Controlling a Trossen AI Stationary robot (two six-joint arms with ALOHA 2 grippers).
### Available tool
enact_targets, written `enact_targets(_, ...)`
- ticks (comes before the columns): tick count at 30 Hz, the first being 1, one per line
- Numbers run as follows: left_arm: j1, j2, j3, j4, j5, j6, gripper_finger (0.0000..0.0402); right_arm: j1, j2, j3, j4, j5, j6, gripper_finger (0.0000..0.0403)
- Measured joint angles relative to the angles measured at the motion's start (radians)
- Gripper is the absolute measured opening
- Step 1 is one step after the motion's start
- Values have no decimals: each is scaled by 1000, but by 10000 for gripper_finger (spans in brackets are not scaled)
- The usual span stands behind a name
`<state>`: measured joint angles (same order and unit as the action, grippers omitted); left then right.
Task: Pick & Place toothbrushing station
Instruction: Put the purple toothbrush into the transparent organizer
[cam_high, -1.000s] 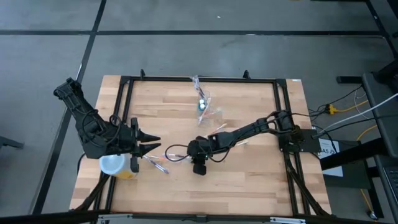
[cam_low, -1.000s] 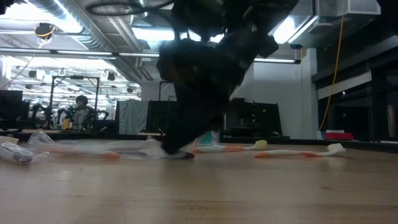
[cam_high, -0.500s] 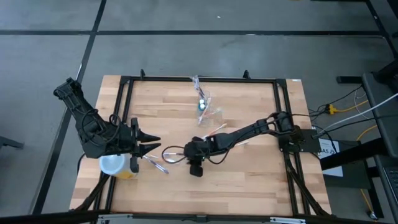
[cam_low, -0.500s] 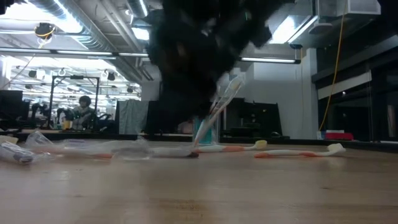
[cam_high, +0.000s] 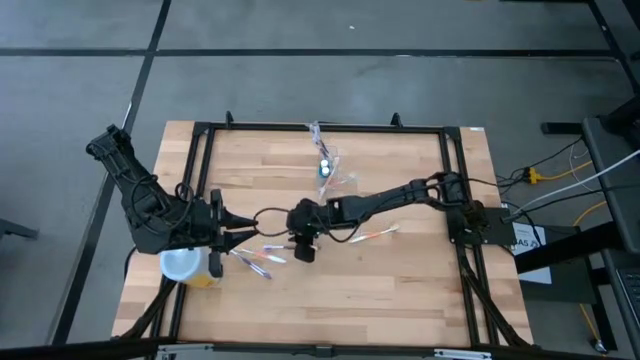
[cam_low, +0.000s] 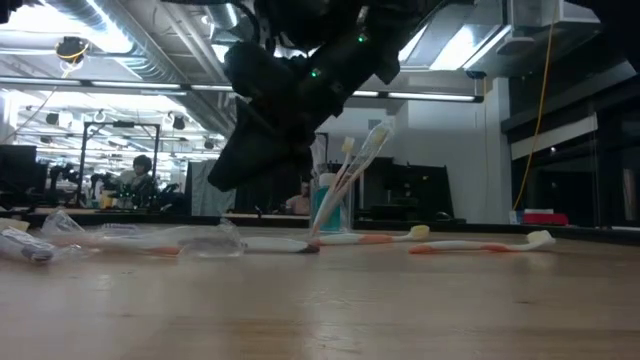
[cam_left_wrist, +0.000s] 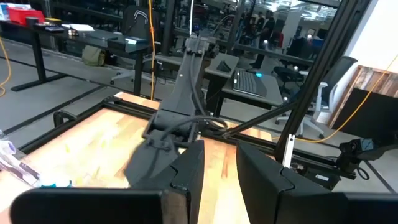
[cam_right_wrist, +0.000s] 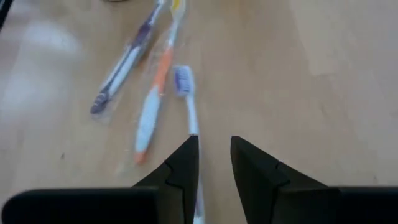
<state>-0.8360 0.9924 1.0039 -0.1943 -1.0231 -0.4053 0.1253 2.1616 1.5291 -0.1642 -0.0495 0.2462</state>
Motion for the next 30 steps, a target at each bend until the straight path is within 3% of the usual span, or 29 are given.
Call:
enact_targets(10, 3, 0, 0, 4, -6, 4, 88, -4, 66, 0, 5, -97, 0, 97)
enact_targets(30, 9, 0, 0, 12, 1, -3, 88, 34, 127, 8, -21, -73, 33, 98)
